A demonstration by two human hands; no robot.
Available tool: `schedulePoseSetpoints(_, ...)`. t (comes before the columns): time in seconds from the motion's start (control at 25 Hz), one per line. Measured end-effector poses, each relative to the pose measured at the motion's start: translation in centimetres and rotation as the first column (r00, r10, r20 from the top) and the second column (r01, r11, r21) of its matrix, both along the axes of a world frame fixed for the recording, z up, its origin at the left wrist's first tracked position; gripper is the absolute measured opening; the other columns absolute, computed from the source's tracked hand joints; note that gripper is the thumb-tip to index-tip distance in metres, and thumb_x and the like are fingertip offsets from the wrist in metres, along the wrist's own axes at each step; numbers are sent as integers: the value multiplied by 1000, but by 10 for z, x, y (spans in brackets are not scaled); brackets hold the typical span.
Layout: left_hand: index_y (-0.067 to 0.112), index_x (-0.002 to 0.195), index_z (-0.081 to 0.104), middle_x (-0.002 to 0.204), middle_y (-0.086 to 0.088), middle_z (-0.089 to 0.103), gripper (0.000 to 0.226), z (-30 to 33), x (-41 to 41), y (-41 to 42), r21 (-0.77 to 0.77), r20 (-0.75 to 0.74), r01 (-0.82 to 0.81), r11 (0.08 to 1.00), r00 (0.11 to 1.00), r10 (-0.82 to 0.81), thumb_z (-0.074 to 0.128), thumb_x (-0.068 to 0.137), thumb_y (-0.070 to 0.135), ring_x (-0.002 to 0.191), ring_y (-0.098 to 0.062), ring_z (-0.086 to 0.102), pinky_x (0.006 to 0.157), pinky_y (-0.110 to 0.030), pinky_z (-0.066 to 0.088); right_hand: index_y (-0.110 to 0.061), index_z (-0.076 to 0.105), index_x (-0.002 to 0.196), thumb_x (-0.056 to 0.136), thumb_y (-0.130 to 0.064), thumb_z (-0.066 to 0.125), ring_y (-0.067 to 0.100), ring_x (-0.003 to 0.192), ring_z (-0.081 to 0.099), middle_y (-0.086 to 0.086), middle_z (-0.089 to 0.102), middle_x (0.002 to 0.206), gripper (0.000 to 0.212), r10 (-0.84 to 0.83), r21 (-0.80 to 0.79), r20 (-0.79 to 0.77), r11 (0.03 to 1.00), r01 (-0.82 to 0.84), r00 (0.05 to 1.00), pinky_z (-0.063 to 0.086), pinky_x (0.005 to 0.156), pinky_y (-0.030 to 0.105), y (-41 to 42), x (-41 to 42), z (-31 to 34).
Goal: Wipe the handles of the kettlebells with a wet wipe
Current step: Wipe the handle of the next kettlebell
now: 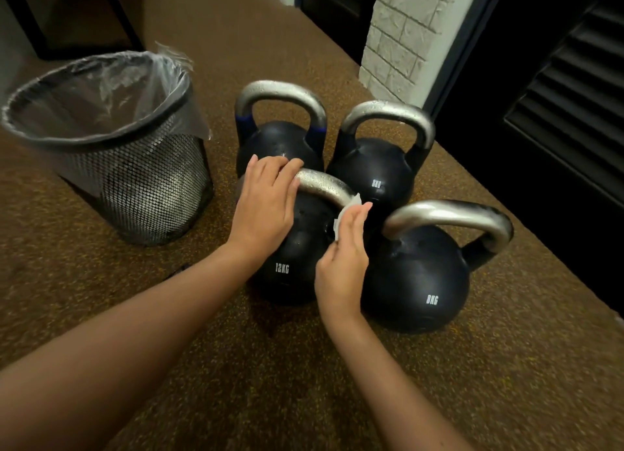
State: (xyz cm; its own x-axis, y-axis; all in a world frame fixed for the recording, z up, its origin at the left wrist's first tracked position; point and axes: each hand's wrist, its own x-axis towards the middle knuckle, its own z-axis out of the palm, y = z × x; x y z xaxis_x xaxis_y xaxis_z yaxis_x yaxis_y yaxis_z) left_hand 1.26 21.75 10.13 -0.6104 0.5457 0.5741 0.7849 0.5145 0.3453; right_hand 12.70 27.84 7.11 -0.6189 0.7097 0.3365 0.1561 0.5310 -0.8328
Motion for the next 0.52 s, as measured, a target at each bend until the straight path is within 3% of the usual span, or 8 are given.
schedulePoseSetpoints(0.12,9,124,52,117,-10,54,39,-1,0,1,-1,-7,-10,1000,1000,10,30,96,24,117,-23,46,115,-41,17,-4,14,146,92,12,34,12,140,5,2,-3,151,59,7,91,29,996,-9,1000,6,111,5,-6,1,-5)
schedulePoseSetpoints(0.24,9,124,53,116,-9,55,38,-3,0,2,-1,-18,-17,1000,1000,17,30,96,23,116,-23,47,115,-41,17,-5,14,146,92,12,33,7,134,21,9,-1,155,60,13,-20,13,1000,-12,1000,13,106,-1,-9,6,-8)
schedulePoseSetpoints(0.36,9,124,53,116,-9,55,38,-4,0,3,10,-27,-21,1000,999,21,31,96,23,115,-23,48,115,-41,17,-10,8,144,93,11,32,4,134,16,14,1,155,61,16,-61,-22,998,-17,1000,11,103,-4,-13,3,4)
schedulePoseSetpoints(0.44,9,124,53,116,-10,55,37,-5,-1,3,18,-34,-24,1000,999,25,32,96,23,115,-23,47,115,-41,17,-7,13,144,92,13,32,8,139,9,15,8,155,60,1,-28,-44,1000,-2,999,9,105,-3,-9,-2,11)
schedulePoseSetpoints(0.52,9,124,53,116,-10,55,37,-6,-2,3,23,-41,-24,999,999,25,32,96,22,115,-23,47,115,-41,16,-5,27,144,91,12,34,16,142,19,13,26,152,56,-60,-78,-10,995,59,998,11,107,4,9,-9,18)
